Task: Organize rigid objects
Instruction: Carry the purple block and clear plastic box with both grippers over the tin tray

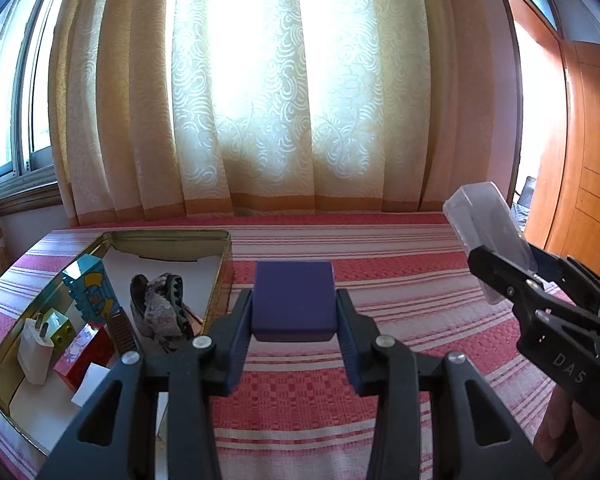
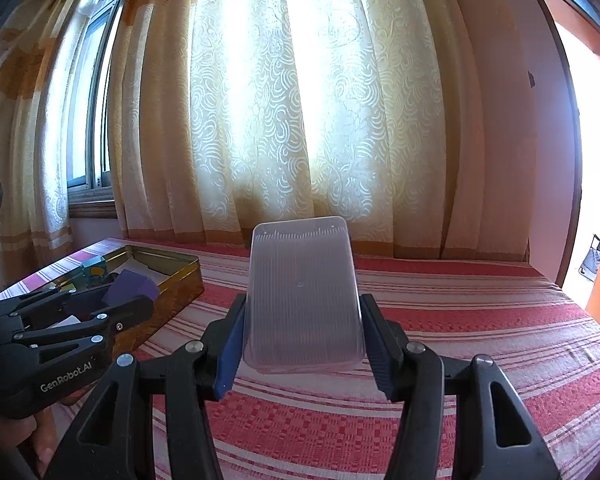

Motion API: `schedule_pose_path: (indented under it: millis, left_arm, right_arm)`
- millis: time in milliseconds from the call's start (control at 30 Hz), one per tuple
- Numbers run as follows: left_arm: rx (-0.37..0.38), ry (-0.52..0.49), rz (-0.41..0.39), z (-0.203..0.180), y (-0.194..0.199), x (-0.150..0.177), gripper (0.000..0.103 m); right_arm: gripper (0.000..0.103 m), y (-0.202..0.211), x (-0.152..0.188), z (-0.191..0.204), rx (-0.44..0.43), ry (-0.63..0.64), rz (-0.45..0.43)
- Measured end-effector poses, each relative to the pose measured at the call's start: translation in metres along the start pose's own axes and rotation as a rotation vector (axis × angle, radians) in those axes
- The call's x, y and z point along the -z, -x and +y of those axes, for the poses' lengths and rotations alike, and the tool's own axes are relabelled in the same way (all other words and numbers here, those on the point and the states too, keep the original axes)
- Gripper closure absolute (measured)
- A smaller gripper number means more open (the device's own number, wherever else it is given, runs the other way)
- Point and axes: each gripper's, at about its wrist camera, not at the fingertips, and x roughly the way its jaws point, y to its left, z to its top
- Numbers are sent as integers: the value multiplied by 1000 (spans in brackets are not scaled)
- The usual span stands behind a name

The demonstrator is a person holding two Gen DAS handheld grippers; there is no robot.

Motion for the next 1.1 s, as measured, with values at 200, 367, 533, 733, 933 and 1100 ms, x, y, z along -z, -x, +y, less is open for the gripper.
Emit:
schedule_pose_path:
  millis: [200, 367, 533, 733, 933, 1100]
  left_arm:
    - [2, 13, -8, 6, 5, 1, 64]
    - [5, 16, -11, 8, 7, 2, 64]
    - [13, 21, -8, 10, 8, 2, 64]
    - [12, 22, -11, 14, 14, 2, 64]
    - [6, 16, -25, 19, 21, 3, 64]
    - [6, 19, -27, 23, 26, 2, 64]
  right_arm:
    - [47, 4, 0, 3, -1, -2, -6]
    - [47, 4, 0, 5, -3, -3, -10]
    - [47, 4, 0, 6, -6, -4, -11]
    - [47, 6, 0, 11, -17, -5, -13]
    - [47, 7, 1, 23, -41, -1, -14]
    - [46, 7, 2, 32, -58, 4, -15]
